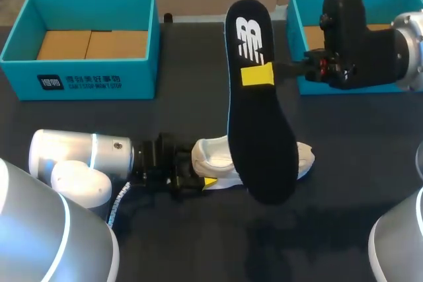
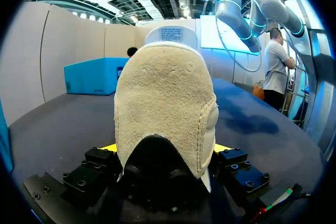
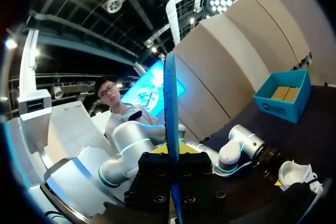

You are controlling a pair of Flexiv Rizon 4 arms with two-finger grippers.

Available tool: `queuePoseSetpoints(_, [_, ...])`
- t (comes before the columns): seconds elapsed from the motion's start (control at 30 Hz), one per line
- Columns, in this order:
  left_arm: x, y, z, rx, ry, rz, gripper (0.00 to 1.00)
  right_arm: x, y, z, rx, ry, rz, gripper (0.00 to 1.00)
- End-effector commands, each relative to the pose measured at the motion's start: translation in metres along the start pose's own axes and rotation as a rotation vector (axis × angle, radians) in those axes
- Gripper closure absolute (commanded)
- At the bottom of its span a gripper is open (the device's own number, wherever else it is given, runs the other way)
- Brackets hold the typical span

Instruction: Take the shoe out of the shoebox, open the shoe tongue, remove and reinsert the insole, then place the shoe into the shoebox

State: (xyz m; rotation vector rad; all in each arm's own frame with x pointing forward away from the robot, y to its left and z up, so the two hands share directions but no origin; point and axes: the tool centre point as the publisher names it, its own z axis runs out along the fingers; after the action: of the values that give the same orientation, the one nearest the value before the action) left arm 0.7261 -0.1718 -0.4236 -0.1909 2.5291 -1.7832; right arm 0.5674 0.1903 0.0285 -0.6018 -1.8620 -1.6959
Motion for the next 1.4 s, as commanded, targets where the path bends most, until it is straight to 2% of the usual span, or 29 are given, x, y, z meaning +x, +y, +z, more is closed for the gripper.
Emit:
queuePoseSetpoints(0.03, [0.001, 0.001, 0.000, 0.001, -0.002, 0.000, 1.00, 0.003, 0.001, 0.007, -0.019, -0.007, 0.001, 1.00])
queuePoseSetpoints(0.33, [0.001, 0.001, 0.000, 0.001, -0.002, 0.000, 1.00, 0.002, -0.002, 0.018, -0.042, 0.001, -0.006, 1.00])
queuePoseSetpoints(1.07, [0.001, 0.001, 0.000, 0.001, -0.002, 0.000, 1.00, 0.002, -0.004, 0.018, -0.041, 0.001, -0.009, 1.00])
queuePoseSetpoints(1.1, [0.001, 0.001, 0.000, 0.001, -0.002, 0.000, 0.95, 0.002, -0.004, 0.018, -0.041, 0.001, -0.009, 1.00])
queuePoseSetpoints(1.17, [0.003, -0.001, -0.001, -0.005, 0.014, -0.003, 0.71, 0.002, -0.004, 0.018, -0.041, 0.001, -0.009, 1.00])
queuePoseSetpoints(1.2, [0.004, -0.003, -0.002, -0.034, 0.041, 0.013, 0.51, 0.002, -0.004, 0.018, -0.041, 0.001, -0.009, 1.00])
queuePoseSetpoints(1.23, [0.005, -0.004, -0.002, -0.044, 0.042, 0.020, 0.10, 0.002, -0.004, 0.018, -0.041, 0.001, -0.009, 1.00])
queuePoseSetpoints(1.27, [0.006, -0.004, -0.003, -0.046, 0.052, 0.016, 0.00, 0.002, -0.004, 0.018, -0.041, 0.001, -0.009, 1.00])
queuePoseSetpoints(1.4, [0.009, -0.005, -0.008, -0.061, 0.072, 0.012, 0.00, 0.002, -0.004, 0.018, -0.041, 0.001, -0.009, 1.00])
